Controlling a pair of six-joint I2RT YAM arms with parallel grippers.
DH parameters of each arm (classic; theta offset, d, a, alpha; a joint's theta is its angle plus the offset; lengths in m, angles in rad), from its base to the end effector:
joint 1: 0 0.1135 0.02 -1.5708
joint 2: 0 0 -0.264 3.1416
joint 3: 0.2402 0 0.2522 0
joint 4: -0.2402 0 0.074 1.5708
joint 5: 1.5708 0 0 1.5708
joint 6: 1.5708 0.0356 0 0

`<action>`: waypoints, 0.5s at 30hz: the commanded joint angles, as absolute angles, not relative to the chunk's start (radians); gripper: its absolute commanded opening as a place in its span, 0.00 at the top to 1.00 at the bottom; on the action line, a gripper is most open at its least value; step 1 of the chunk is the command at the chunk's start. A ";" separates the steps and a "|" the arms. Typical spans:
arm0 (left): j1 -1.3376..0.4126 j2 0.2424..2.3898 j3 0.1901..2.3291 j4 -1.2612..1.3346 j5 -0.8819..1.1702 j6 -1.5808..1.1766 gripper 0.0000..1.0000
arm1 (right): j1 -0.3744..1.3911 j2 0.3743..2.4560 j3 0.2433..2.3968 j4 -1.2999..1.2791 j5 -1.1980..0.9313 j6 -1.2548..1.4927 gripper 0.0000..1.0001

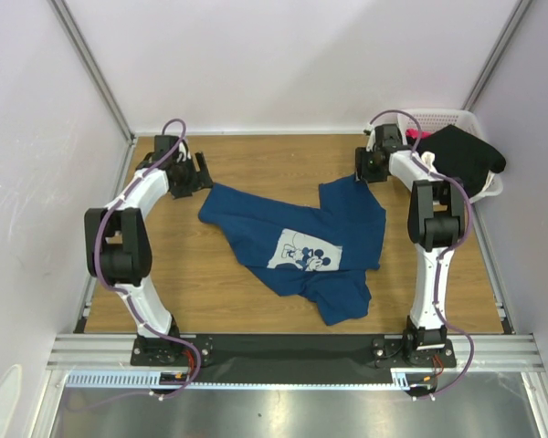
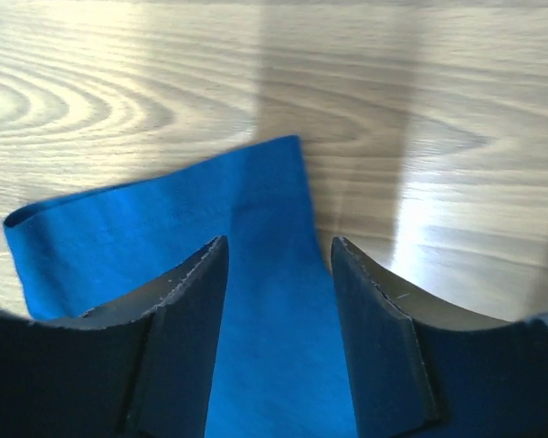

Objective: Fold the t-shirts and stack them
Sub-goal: Flatten the tshirt out

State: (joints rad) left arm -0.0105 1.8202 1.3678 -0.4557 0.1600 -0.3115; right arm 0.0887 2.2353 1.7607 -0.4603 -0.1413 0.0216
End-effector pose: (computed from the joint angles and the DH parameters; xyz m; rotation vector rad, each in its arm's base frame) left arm 0.3988 -0.0099 0.2302 -0.3057 2.4743 -0.3347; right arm 0.4906 0.0487 0.1749 -0.1424 2.5022 0.2225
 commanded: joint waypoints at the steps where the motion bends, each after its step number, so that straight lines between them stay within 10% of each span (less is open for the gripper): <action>1: -0.003 1.842 1.387 -0.434 0.156 -0.279 0.19 | 0.097 2.286 1.799 -0.489 -0.155 0.003 0.46; 8: -0.003 1.874 1.404 -0.436 0.140 -0.262 0.19 | 0.098 2.286 1.773 -0.489 -0.130 0.002 0.56; 15: -0.003 1.939 1.454 -0.440 0.152 -0.258 0.21 | 0.109 2.272 1.790 -0.499 -0.117 0.006 1.00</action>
State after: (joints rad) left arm -0.0105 1.9182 1.3972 -0.4572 0.1493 -0.2859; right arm 0.0975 2.2665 1.7695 -0.4683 -0.1349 0.0071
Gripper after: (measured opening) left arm 0.798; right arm 0.050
